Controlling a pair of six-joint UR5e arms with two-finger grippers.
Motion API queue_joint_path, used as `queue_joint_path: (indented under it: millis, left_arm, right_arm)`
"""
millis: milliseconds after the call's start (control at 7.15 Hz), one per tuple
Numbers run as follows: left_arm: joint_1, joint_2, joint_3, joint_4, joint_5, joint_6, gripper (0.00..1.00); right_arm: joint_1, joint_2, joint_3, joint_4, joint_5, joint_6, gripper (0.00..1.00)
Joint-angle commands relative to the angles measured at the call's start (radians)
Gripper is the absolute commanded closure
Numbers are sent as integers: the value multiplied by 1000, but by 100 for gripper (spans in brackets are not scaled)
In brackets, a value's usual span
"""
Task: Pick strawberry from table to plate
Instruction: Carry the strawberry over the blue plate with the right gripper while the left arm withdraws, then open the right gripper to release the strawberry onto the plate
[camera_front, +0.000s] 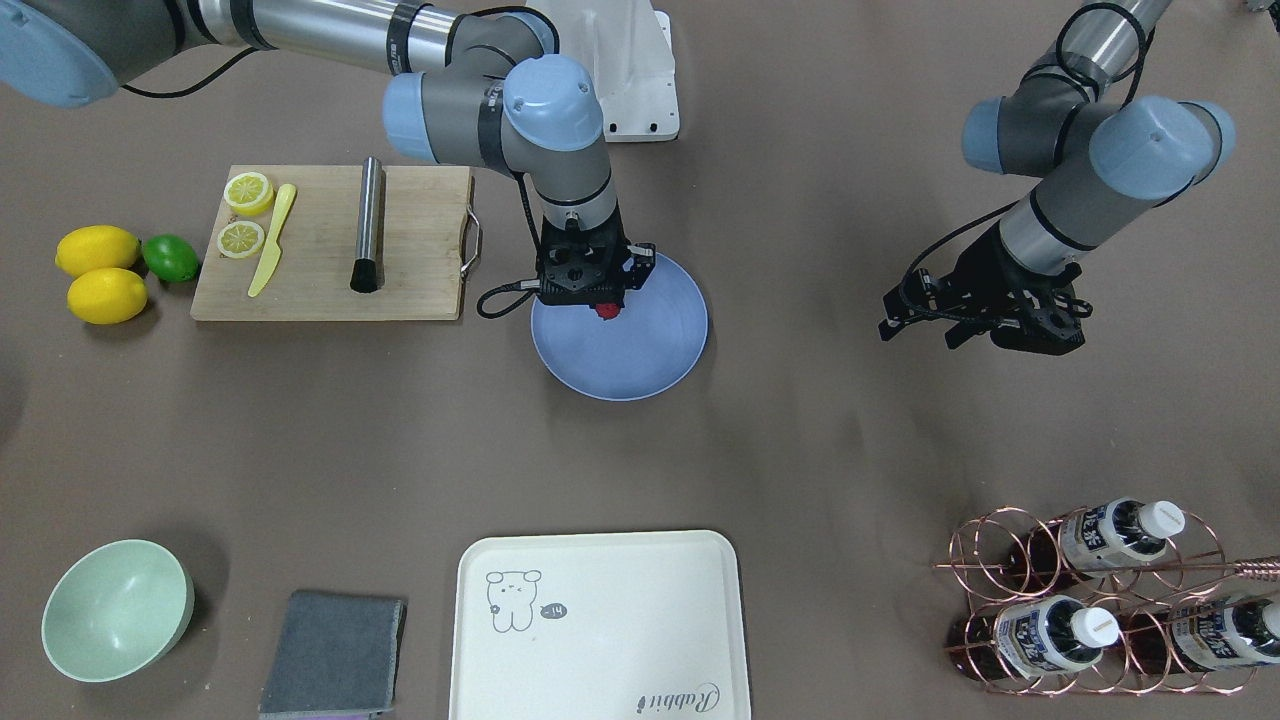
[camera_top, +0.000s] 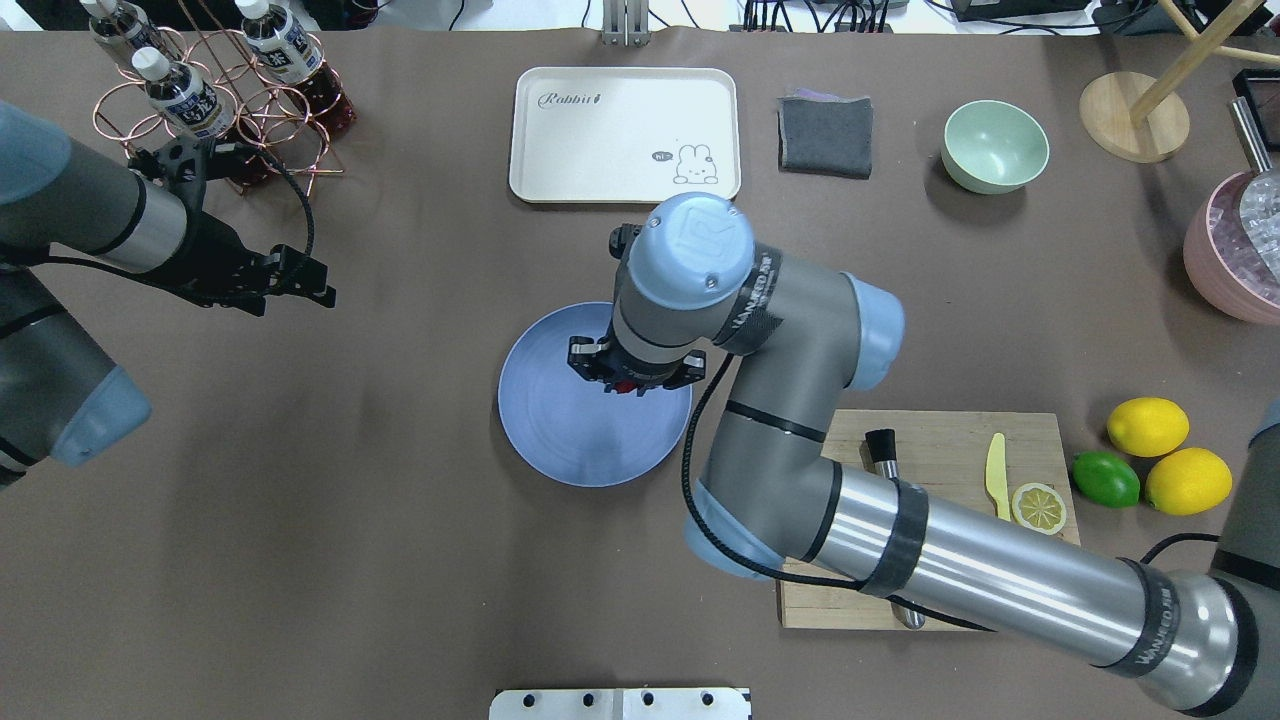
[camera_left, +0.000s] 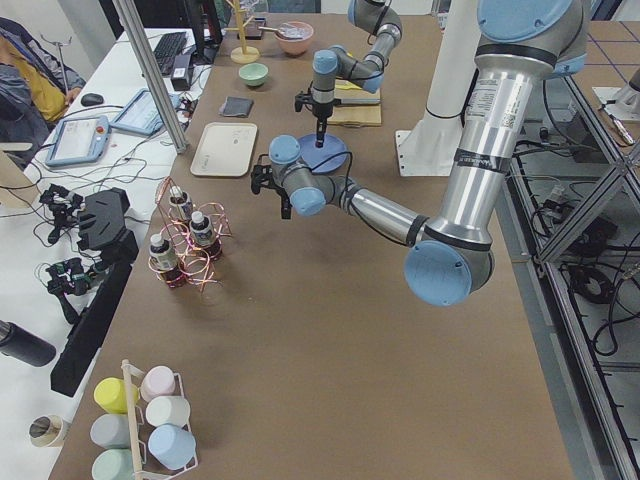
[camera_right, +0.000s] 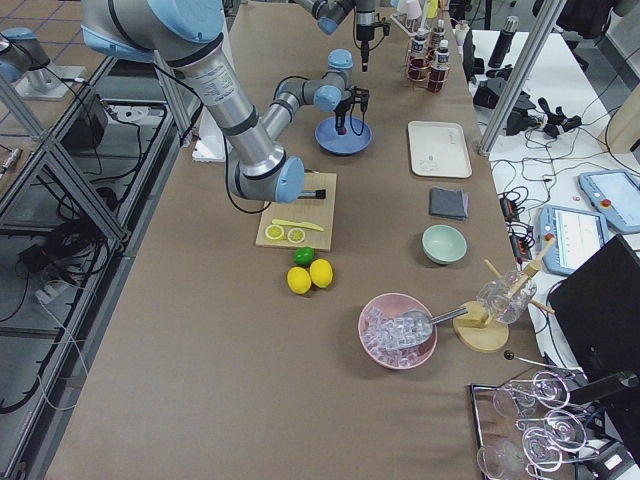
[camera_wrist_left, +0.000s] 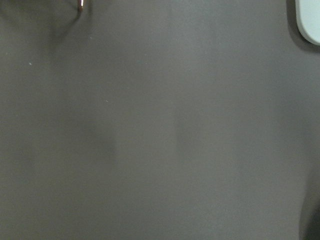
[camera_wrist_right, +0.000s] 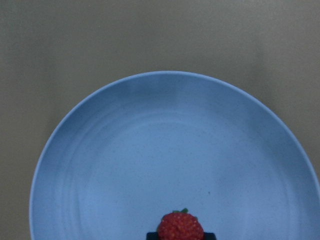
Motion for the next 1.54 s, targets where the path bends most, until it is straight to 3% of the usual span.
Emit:
queue_joint_path:
  millis: [0,280,419,559,699,839,1118,1258,1398]
  left_arm:
    - [-7,13,-10,0,-2,4,3]
    - [-8,13,-12,0,-7,1,3]
    - [-36,13,-22,2,-32,1,3]
    - [-111,19,-33,15,-96,7,3]
    - [-160,48,-58,64,-103,62,3]
    - [-213,74,-91,165,-103,228,3]
    - [-386,79,-156,515,-103,640,3]
    - [-473,79,-158,661,-105,845,3]
    - [-536,82,-150,758,-106,996,3]
  right_arm:
    - [-5,2,-54,69,-13,7,2]
    - [21,0,-34,54,10,-3,0]
    - [76,-6,19,0,88,-3,0]
    - [149,-97,155,-66,131,-61,0]
    - [264,-243,285,-90,224,-212,0]
    - [395,-380,343,-92,313,-387,0]
    - [653,-615,343,-92,455,-805,0]
    - [776,-700,325,-119,469,-985,0]
    - [886,-711,305,-238,471,-1189,0]
